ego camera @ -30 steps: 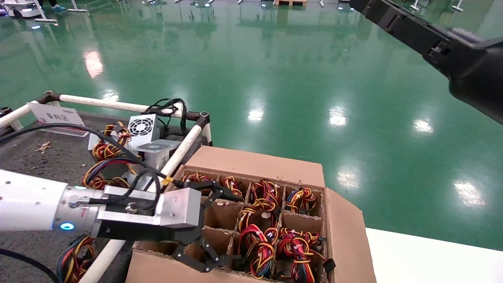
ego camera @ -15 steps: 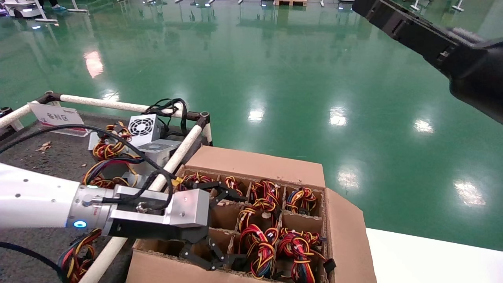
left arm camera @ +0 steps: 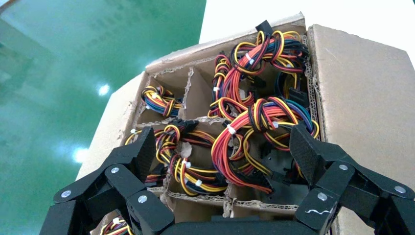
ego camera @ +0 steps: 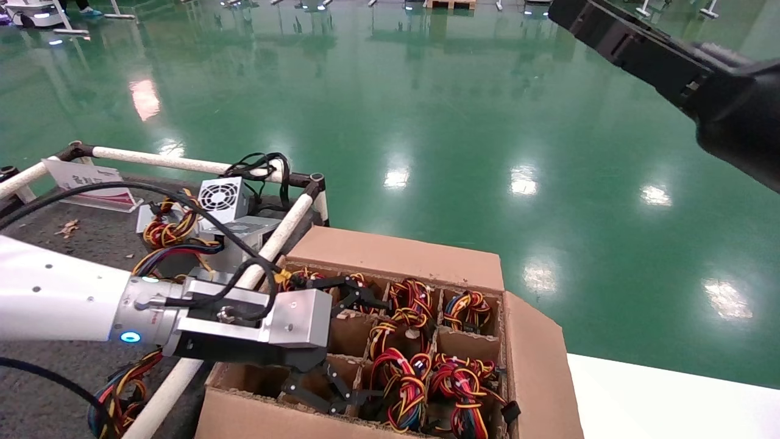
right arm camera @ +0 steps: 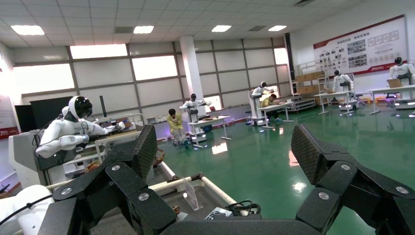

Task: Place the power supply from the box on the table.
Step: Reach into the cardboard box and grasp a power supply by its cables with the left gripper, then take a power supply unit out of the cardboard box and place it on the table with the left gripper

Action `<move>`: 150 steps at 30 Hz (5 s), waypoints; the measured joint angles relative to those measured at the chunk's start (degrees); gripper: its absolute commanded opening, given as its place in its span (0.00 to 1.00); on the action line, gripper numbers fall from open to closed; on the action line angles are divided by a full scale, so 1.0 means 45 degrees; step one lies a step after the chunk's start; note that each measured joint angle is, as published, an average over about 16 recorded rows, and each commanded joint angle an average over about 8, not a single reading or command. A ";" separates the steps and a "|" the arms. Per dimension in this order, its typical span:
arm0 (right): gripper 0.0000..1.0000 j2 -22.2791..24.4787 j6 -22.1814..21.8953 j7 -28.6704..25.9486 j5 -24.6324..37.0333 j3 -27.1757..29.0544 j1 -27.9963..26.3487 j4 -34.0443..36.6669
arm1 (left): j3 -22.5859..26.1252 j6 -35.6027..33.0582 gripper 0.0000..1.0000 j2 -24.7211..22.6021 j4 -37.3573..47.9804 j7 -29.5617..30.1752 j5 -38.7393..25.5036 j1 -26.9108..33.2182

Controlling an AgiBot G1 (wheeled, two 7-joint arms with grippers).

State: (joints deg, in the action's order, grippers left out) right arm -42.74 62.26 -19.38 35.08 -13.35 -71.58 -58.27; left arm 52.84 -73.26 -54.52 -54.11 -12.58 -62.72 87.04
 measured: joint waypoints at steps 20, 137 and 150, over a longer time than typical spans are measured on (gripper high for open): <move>1.00 0.0000 0.0000 0.0000 0.0000 0.0000 0.0000 0.0000 | 0.0384 0.0236 1.00 -0.0451 0.0912 -0.0680 -0.0104 0.0238; 1.00 0.0000 0.0000 0.0000 0.0000 0.0000 0.0000 0.0000 | -0.0084 -0.0670 0.00 -0.1162 0.3469 -0.3851 0.3086 0.1450; 1.00 0.0000 0.0000 0.0000 0.0000 0.0000 0.0000 0.0000 | -0.0945 -0.1077 0.00 -0.0839 0.2948 -0.4413 0.4095 0.2314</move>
State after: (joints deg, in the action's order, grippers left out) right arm -42.74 62.26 -19.38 35.08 -13.35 -71.58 -58.27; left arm 48.59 -78.10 -58.30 -40.84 -32.44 -44.29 97.45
